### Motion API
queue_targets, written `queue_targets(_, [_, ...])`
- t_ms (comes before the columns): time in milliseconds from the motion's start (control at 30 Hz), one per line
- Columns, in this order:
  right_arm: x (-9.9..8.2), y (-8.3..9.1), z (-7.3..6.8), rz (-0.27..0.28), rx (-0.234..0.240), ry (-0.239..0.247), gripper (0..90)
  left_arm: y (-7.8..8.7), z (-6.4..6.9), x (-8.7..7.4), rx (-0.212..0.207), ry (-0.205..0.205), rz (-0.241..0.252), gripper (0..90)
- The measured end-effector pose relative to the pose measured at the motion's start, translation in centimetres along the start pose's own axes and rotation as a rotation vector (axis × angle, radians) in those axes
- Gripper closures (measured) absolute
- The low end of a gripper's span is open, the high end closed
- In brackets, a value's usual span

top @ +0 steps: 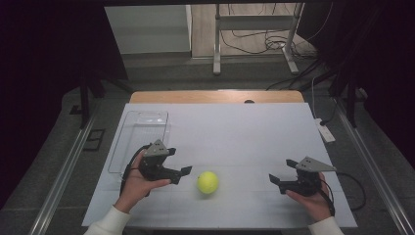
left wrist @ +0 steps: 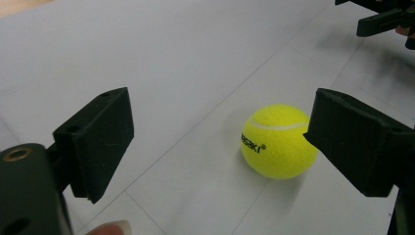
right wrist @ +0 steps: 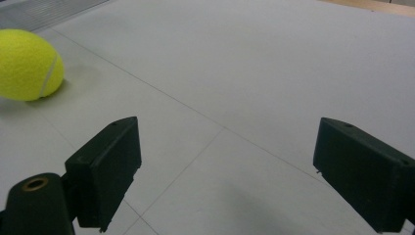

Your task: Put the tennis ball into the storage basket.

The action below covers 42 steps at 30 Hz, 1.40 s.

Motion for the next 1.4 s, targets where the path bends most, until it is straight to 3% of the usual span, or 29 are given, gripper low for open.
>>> queue_targets(567, [0.0, 0.0, 0.0, -0.001, -0.001, 0.003, 11.1, -2.0, 1.5, 1.1, -0.036, -0.071, -0.070, 10.6])
queue_targets(867, [0.0, -0.1, 0.0, -0.002, -0.002, 0.003, 11.1, -2.7, 2.1, 1.4, -0.056, -0.088, -0.093, 10.1])
queue_targets(1100, [0.0, 0.0, 0.0, -0.002, -0.002, 0.002, 11.1, -3.4, 3.0, 1.5, -0.084, -0.127, -0.141, 7.6])
queue_targets(1400, [0.0, -0.1, 0.0, -0.005, -0.003, 0.005, 11.2, -4.2, 3.5, 1.4, -0.087, -0.146, -0.172, 6.8])
Point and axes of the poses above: each handheld gripper's, and its own axes: y roughly backward along the jaws, x roughly out of its top, z roughly to its right, the point moved 7 cm from there along -y, roughly forward along the jaws, and after that the axes turned 11 degrees about -z, right-handed, at the moved point
